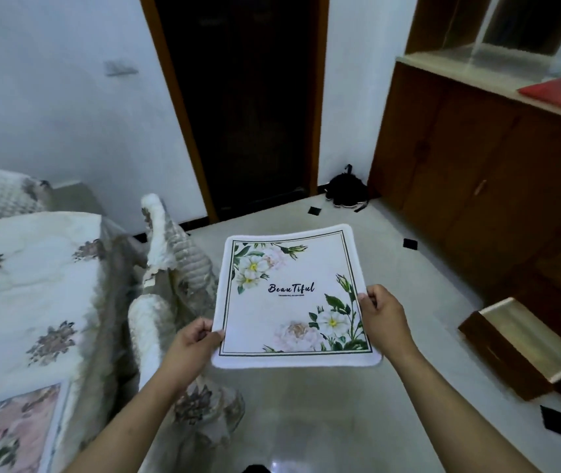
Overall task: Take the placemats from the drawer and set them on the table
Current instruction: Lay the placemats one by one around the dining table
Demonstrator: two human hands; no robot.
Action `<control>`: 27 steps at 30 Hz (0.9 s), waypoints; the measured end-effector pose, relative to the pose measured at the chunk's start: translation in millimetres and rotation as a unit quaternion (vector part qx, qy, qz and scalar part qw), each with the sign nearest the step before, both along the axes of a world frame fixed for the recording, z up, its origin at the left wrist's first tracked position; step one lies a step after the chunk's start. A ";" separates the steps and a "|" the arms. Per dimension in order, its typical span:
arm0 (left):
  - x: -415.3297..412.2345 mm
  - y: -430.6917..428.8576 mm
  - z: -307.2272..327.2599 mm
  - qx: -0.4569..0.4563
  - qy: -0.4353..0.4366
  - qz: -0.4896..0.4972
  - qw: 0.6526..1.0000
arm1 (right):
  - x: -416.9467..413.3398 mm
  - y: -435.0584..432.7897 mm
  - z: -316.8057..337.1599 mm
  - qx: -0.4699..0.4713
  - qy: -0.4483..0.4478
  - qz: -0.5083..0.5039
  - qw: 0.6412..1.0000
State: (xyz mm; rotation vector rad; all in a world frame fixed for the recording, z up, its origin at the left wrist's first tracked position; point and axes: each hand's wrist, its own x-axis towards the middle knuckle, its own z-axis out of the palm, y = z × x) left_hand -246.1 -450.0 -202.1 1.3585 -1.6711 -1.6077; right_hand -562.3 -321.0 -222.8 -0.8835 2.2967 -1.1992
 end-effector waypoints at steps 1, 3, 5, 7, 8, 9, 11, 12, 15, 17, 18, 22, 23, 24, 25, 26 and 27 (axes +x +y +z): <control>-1.9 -7.3 -0.8 0.004 0.006 0.014 1.000 | -6.0 -16.3 -0.3 0.000 0.000 0.012 1.000; -8.2 -29.1 -4.6 0.011 0.013 0.048 0.999 | -17.9 -55.7 -1.0 0.000 -0.001 0.038 0.999; -18.0 -57.3 -13.8 0.012 0.016 0.067 0.998 | -30.9 -93.5 -2.4 -0.001 -0.006 0.052 0.999; -31.7 -88.6 -22.1 0.006 0.022 0.071 0.997 | -44.9 -126.9 -3.5 0.001 -0.001 0.057 0.998; -41.0 -106.4 -23.6 -0.002 0.024 0.068 0.997 | -53.5 -144.4 -4.6 0.004 0.002 0.057 0.998; -51.1 -126.5 -26.3 -0.005 0.023 0.062 0.998 | -63.7 -161.3 -4.4 0.009 0.006 0.055 0.998; -70.5 -162.9 -27.4 -0.001 0.026 0.054 0.998 | -83.7 -191.3 0.1 0.022 0.012 0.050 0.998; -80.2 -181.6 -25.3 0.002 0.029 0.047 0.998 | -94.3 -207.7 3.1 0.027 0.018 0.048 0.998; -107.6 -238.4 -17.7 0.008 0.033 0.029 0.999 | -121.7 -259.5 13.1 0.030 0.029 0.041 0.998; -121.2 -272.2 -13.5 0.001 0.032 0.042 0.999 | -134.3 -293.8 18.7 0.025 0.022 0.036 0.999; -126.8 -287.5 -11.2 -0.006 0.032 0.050 0.998 | -139.6 -311.5 18.6 0.023 0.016 0.037 0.999; -139.1 -340.2 -12.6 -0.012 0.032 0.085 0.996 | -158.0 -390.5 11.2 0.022 -0.002 0.074 0.997; -143.1 -351.5 -11.4 -0.018 0.028 0.103 0.994 | -162.5 -413.4 8.2 0.021 -0.005 0.087 0.996; -146.7 -364.0 -11.7 -0.024 0.021 0.121 0.992 | -166.7 -438.9 5.2 0.020 -0.006 0.106 0.994; -149.7 -377.7 -13.2 -0.029 0.013 0.138 0.990 | -170.7 -466.9 1.6 0.020 -0.008 0.126 0.992; -151.2 -388.9 -15.2 -0.035 0.004 0.153 0.988 | -172.8 -491.4 -0.2 0.018 -0.008 0.144 0.989; -151.3 -401.6 -14.3 -0.038 -0.003 0.175 0.984 | -173.6 -522.3 -2.0 0.016 -0.005 0.168 0.986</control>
